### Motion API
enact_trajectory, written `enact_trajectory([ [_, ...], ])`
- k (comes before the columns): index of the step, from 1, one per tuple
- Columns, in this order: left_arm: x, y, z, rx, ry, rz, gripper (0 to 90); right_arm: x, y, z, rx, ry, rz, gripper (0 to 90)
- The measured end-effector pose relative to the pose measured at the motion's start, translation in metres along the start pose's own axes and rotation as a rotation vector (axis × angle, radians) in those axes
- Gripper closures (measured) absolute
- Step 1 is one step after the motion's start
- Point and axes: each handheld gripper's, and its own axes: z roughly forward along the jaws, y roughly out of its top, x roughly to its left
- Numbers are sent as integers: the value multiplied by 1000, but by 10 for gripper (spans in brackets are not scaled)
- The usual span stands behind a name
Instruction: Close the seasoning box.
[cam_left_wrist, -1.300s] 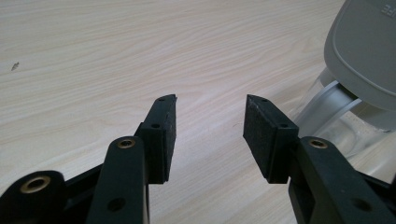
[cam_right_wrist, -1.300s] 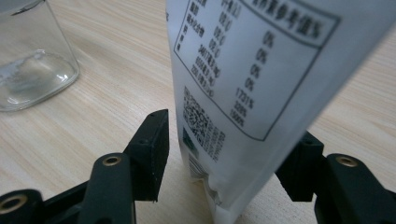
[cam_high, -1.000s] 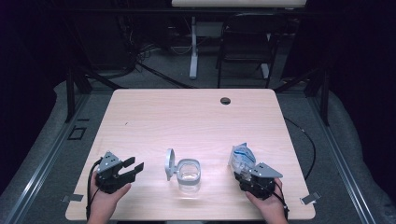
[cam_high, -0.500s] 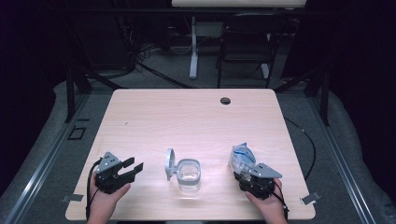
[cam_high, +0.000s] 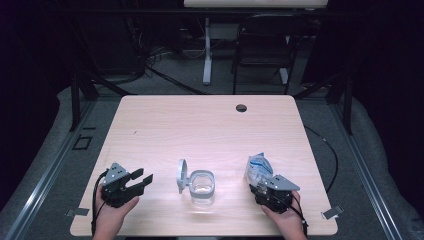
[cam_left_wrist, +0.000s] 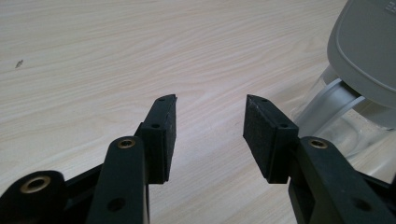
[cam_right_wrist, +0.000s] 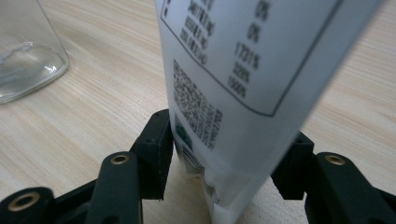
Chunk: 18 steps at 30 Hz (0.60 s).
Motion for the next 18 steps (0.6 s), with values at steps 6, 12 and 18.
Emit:
enact_trajectory([
  [6,0,0,0,-1,0,-1,547,0,-1,1,-1,-1,0,486],
  [12,0,-1,1,-1,-1,-2,547,1,-1,1,-3,-2,0,504],
  [18,0,-2,1,1,1,-5,547,1,-1,1,-6,4,1,519],
])
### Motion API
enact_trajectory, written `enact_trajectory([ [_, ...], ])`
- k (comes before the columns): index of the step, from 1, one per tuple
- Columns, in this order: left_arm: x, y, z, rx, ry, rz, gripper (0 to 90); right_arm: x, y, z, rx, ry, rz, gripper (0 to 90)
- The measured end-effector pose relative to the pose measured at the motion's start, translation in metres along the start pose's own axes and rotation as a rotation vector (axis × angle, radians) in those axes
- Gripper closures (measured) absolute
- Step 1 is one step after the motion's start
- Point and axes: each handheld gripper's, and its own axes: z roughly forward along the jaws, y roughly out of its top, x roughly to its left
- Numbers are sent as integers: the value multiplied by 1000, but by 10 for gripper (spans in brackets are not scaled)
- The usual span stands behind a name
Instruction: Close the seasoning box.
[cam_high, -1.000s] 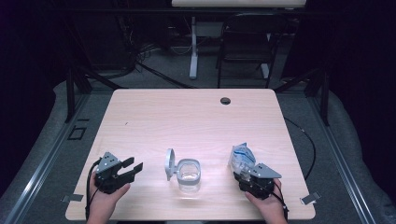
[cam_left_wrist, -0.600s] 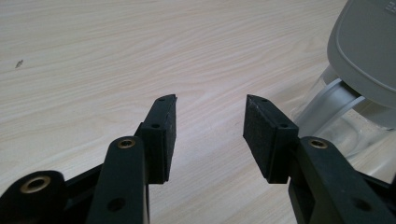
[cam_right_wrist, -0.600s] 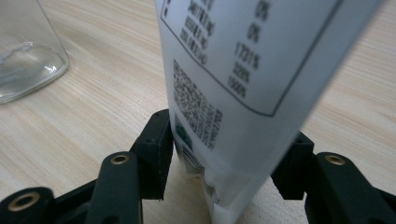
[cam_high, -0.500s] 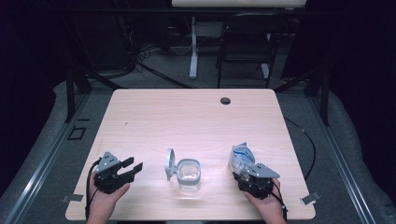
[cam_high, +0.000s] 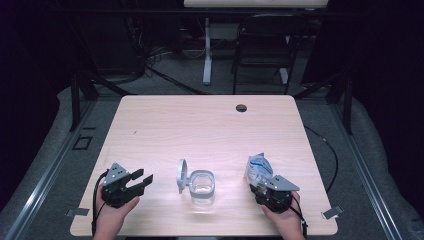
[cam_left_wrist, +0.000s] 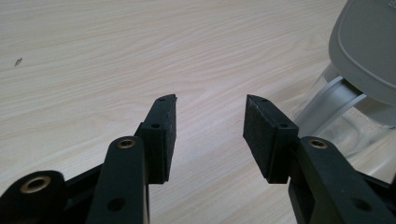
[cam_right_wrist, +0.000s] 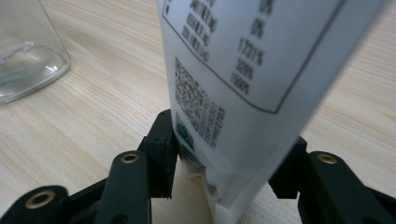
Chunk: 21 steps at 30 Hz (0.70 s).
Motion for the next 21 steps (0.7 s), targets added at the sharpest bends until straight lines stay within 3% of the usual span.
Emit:
enact_trajectory([
  [21,1,-1,3,4,-1,-1,547,0,1,0,0,-4,-5,519],
])
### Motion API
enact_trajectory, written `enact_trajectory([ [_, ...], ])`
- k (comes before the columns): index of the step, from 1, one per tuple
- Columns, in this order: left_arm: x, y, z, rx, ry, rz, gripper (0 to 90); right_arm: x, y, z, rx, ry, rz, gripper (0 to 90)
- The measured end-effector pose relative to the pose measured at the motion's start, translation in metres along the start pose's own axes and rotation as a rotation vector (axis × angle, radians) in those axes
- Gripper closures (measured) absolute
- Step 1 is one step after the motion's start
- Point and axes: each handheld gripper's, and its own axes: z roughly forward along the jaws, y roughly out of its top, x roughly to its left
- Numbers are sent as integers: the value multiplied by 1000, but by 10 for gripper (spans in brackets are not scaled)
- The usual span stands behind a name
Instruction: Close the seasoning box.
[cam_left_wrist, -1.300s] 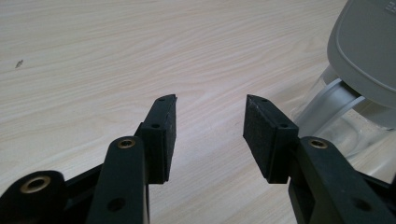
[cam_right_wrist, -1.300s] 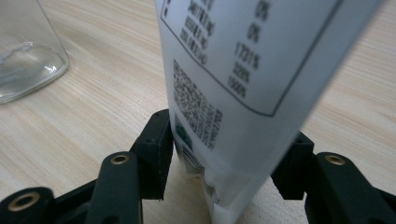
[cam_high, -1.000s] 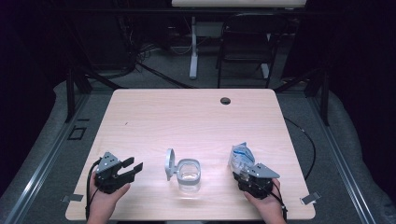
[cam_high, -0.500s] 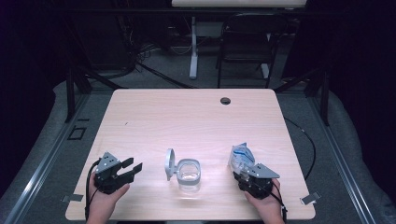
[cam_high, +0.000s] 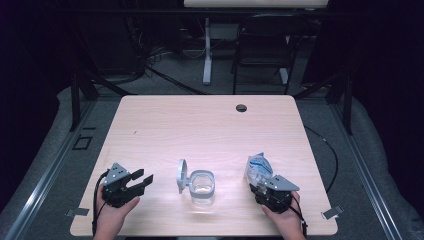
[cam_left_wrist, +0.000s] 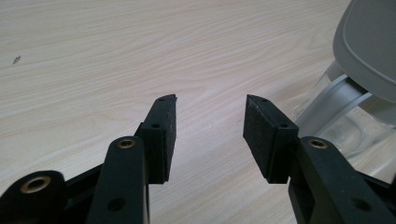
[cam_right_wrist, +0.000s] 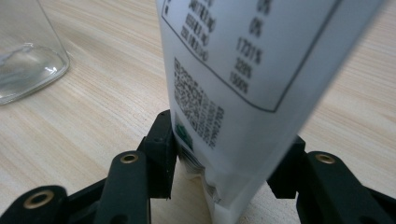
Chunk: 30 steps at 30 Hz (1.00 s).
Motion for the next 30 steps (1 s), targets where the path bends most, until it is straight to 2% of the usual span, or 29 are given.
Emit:
enact_trajectory([
  [9,1,-1,1,6,2,2,547,1,1,2,-22,-2,9,495],
  [18,1,-1,1,8,2,0,547,1,1,2,-28,3,15,525],
  [30,-2,-7,1,4,-6,-2,547,2,4,1,-10,-12,-14,528],
])
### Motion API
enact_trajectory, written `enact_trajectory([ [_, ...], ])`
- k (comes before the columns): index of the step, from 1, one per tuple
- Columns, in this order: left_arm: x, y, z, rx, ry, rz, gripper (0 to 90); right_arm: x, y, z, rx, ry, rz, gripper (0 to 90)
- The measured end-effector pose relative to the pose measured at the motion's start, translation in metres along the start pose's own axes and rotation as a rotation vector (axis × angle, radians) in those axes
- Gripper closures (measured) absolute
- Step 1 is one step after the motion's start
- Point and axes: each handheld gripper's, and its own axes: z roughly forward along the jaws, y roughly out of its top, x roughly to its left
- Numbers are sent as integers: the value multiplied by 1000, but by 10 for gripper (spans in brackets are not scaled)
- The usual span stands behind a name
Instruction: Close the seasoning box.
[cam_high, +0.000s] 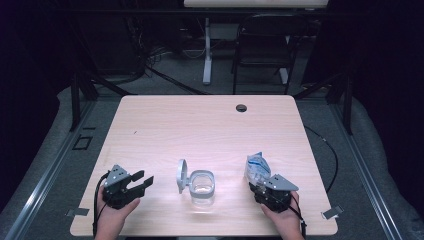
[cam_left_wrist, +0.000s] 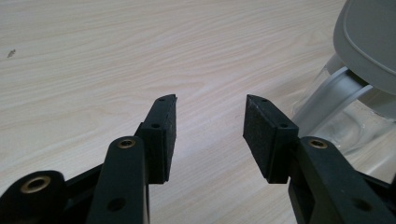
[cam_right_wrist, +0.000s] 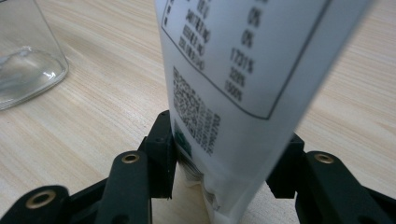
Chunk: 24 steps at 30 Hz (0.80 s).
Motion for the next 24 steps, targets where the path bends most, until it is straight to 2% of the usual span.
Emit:
enact_trajectory([
  [6,-1,-2,1,3,-2,0,546,1,5,-3,-14,7,-4,528],
  [10,-1,-3,0,-7,-4,-3,546,4,15,-9,-28,8,-24,528],
  [16,-2,-6,1,-1,-8,-3,545,10,29,-16,-32,-7,-97,528],
  [24,-1,-7,-1,2,-8,-2,545,17,41,-22,-48,-33,-166,528],
])
